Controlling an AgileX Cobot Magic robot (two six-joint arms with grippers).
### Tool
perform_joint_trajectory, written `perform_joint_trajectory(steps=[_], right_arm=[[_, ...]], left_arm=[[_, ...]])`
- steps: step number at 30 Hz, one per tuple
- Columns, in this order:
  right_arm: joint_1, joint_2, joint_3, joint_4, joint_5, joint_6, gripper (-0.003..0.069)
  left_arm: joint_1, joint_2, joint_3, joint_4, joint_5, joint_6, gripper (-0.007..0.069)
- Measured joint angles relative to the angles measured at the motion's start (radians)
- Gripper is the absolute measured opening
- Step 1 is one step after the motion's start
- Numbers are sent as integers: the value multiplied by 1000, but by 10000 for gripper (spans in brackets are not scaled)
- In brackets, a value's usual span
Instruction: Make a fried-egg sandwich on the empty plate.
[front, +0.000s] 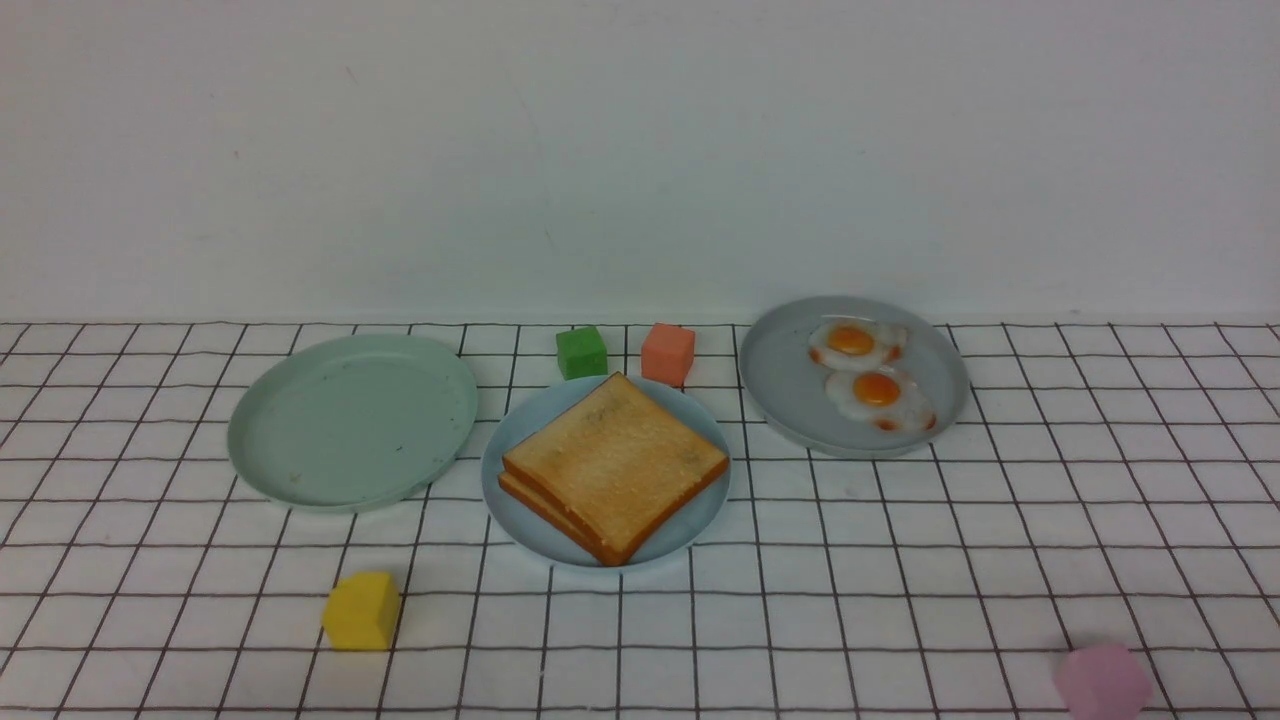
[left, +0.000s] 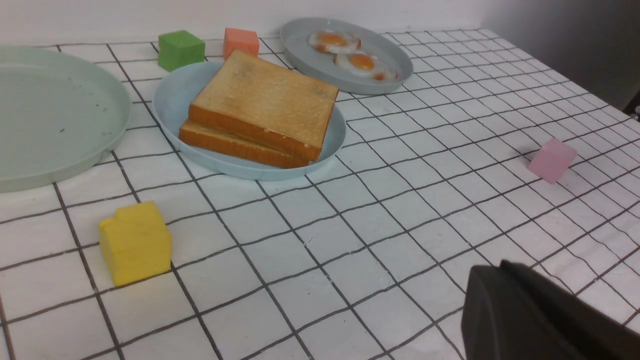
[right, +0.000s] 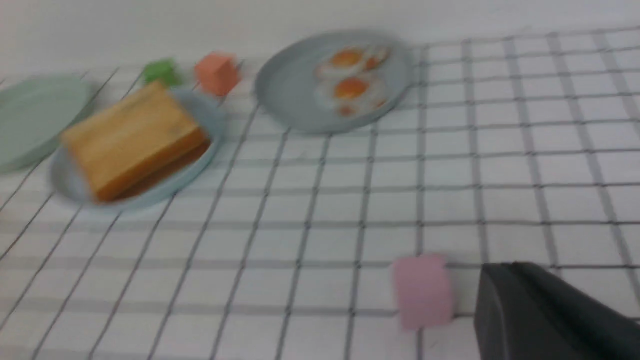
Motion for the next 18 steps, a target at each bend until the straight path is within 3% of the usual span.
perform_joint_trajectory(steps=[2,5,18], right_arm=[[-87,-23,92,6,-99,-33,-11],[-128,-75,194,9,-162,-63,-11],[-100,-96,206,5,-107,-73,-12]], left_arm=[[0,0,0,0,0,0,-13],[0,0,0,0,1,0,-13],[0,0,0,0,8,0,-11]])
